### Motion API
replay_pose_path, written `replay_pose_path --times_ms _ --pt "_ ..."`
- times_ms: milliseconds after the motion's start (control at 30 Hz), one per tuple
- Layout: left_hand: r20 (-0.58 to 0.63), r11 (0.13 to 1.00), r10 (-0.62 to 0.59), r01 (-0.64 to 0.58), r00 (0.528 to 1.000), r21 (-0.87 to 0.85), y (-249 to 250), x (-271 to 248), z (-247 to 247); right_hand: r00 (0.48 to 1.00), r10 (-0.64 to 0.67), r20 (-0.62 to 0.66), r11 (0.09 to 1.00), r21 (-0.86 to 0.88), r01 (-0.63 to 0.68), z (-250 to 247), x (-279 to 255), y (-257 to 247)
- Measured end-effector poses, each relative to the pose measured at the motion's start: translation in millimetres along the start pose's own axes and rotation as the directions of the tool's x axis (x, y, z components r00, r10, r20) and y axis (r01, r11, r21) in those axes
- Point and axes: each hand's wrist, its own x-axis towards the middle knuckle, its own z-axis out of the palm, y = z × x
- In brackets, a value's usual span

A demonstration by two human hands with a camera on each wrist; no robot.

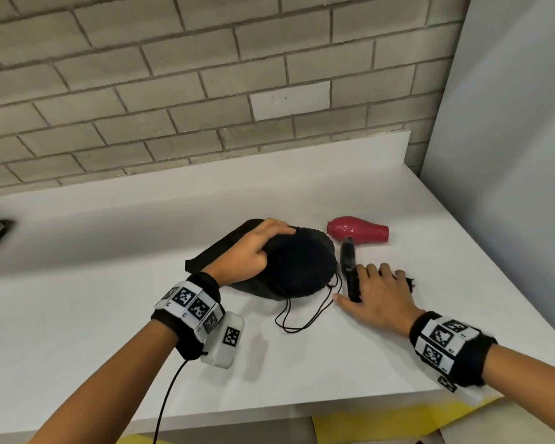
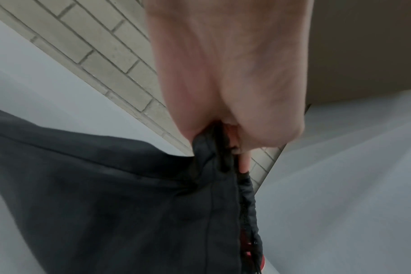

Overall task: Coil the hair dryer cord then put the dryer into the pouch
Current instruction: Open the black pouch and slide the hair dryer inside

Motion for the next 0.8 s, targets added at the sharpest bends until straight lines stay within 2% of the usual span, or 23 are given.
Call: replay_pose_path --times_ms 200,400,500,567,700,800 --pt "-0.090 0.998 -0.046 0.043 0.995 -0.035 -9.4 -9.7 9.8 0.992 0.040 0.120 0.995 -0.098 -0.028 -9.9 22.2 -5.5" --pt "-0.229 0.994 -0.088 0.071 0.970 -0.080 -11.2 -11.4 22.0 0.995 0.055 -0.078 0.992 -0.113 -0.063 2.8 29.8 7.9" --pt "-0.206 0.979 -0.172 0.143 0.963 -0.148 -13.0 -9.7 27.3 0.993 0.057 -0.104 0.988 -0.136 -0.071 0.7 34.3 10.2" --pt "-0.181 0.976 -0.185 0.160 0.966 -0.146 -13.4 -8.8 27.6 0.995 0.059 -0.084 0.991 -0.113 -0.068 -4.1 35.4 16.2" --pt "-0.094 0.991 -0.070 0.059 0.993 -0.122 -12.4 -11.0 18.0 0.998 -0.002 -0.069 0.998 0.057 0.006 -24.0 32.6 33.7" --pt "-0.003 1.000 0.018 -0.018 1.000 -0.023 -18.2 -13.8 11.4 0.998 -0.065 -0.015 0.983 0.171 0.067 -35.6 23.9 54.3"
